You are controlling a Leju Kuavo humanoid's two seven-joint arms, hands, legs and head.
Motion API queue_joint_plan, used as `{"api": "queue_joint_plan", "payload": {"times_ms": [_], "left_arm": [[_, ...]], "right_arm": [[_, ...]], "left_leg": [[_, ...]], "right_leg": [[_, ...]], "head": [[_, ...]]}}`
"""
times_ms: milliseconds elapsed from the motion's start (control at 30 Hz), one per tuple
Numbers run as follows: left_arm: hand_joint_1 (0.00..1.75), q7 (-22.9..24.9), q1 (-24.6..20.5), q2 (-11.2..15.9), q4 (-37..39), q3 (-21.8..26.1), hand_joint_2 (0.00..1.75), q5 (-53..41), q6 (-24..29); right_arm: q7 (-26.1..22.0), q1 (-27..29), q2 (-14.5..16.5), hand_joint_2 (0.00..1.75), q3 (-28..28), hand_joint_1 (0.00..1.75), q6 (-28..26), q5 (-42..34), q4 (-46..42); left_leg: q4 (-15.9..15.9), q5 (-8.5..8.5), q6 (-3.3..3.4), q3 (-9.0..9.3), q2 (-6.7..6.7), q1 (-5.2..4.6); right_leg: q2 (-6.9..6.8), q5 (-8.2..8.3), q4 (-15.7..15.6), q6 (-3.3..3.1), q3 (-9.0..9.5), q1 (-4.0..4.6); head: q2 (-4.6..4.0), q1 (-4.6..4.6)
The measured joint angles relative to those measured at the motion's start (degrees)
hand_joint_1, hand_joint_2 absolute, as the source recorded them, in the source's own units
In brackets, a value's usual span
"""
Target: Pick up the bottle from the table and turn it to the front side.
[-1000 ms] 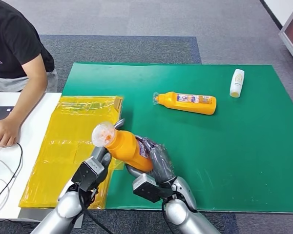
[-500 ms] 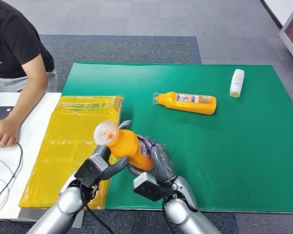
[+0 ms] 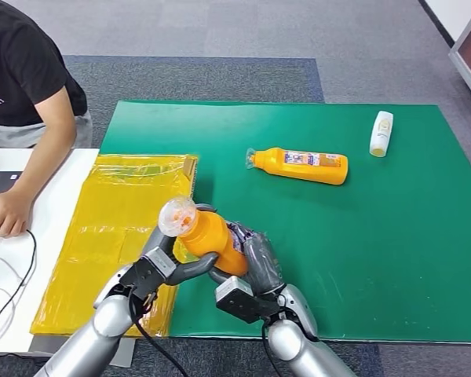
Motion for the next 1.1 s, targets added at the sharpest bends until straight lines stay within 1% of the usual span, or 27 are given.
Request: {"api": "queue_joint_plan", "payload": {"times_ms": [233, 333, 433, 533, 567, 600, 667, 933, 1100], "left_arm": [[1.75, -0.19, -0.28, 0.31, 0.20, -0.02, 1.75, -0.09, -0.07], [1.75, -0.37, -0.28, 0.32, 0.28, -0.01, 1.75, 0.07, -0.13], [1.75, -0.79, -0.27, 0.32, 0.33, 0.05, 1.75, 0.18, 0.21], [1.75, -1.42, -0.26, 0.40, 0.34, 0.20, 1.75, -0.30, 0.99], [1.75, -1.54, -0.26, 0.46, 0.33, 0.25, 1.75, -0.72, 1.27], [1.75, -1.59, -0.26, 0.55, 0.32, 0.30, 1.75, -1.24, 1.58], [1.75, -1.49, -0.28, 0.90, 0.23, 0.51, 1.75, -2.54, 2.22], [1.75, -0.51, -0.25, 3.94, -0.75, 3.06, 1.75, -5.40, 2.83], [1.75, -0.39, -0.28, 5.01, -1.65, 4.77, 1.75, -5.64, 2.95]], "right_arm": [[-0.01, -0.03, 0.00, 1.75, 0.00, 1.50, 0.09, -0.01, 0.11], [-0.01, -0.02, 0.00, 1.75, 0.00, 1.35, 0.11, -0.11, 0.13], [-0.03, -0.01, 0.00, 1.75, 0.00, 1.03, 0.11, -0.25, 0.14], [-0.13, 0.04, 0.01, 1.75, 0.03, 0.51, 0.16, -0.43, 0.15], [-0.16, 0.07, 0.03, 1.75, 0.04, 0.29, 0.19, -0.55, 0.17], [-0.24, 0.10, 0.07, 1.75, 0.04, 0.14, 0.21, -0.70, 0.19], [-0.47, 0.16, 0.25, 1.75, 0.04, 0.00, 0.19, -1.07, 0.23], [-1.28, 0.29, 1.21, 1.75, 0.04, 0.00, -0.25, -2.77, 0.22], [-1.61, 0.21, 1.25, 1.75, 0.02, 0.00, -0.32, -3.65, 0.22]], "left_leg": [[0.00, 0.00, 0.00, -0.01, 0.00, 0.00], [0.00, 0.00, 0.00, -0.02, 0.00, 0.00], [0.00, 0.00, 0.00, -0.02, 0.00, 0.00], [0.00, 0.00, 0.00, -0.02, 0.00, 0.00], [0.00, 0.00, 0.00, -0.02, 0.00, 0.00], [0.00, 0.00, 0.00, -0.02, 0.00, 0.00], [0.00, 0.01, -0.01, -0.02, 0.00, 0.00], [0.00, 0.05, -0.07, -0.04, 0.01, 0.00], [0.00, 0.05, -0.08, -0.04, 0.01, 0.00]], "right_leg": [[0.00, 0.00, 0.00, 0.00, -0.02, 0.00], [0.00, 0.00, 0.00, 0.00, -0.02, 0.00], [0.00, 0.00, 0.01, 0.00, -0.03, 0.00], [0.00, 0.00, 0.01, 0.00, -0.03, 0.00], [0.00, 0.00, 0.02, 0.00, -0.03, 0.00], [0.00, 0.00, 0.02, 0.00, -0.03, 0.00], [0.01, 0.00, 0.04, 0.00, -0.05, 0.00], [0.01, 0.00, 0.18, -0.03, -0.18, 0.00], [0.01, 0.00, 0.22, -0.04, -0.19, 0.00]], "head": [[0.00, 0.00], [0.00, -0.01], [0.00, 0.00], [0.00, -0.01], [0.00, 0.00], [0.00, 0.00], [0.00, 0.00], [0.00, 0.00], [0.00, 0.00]]}}
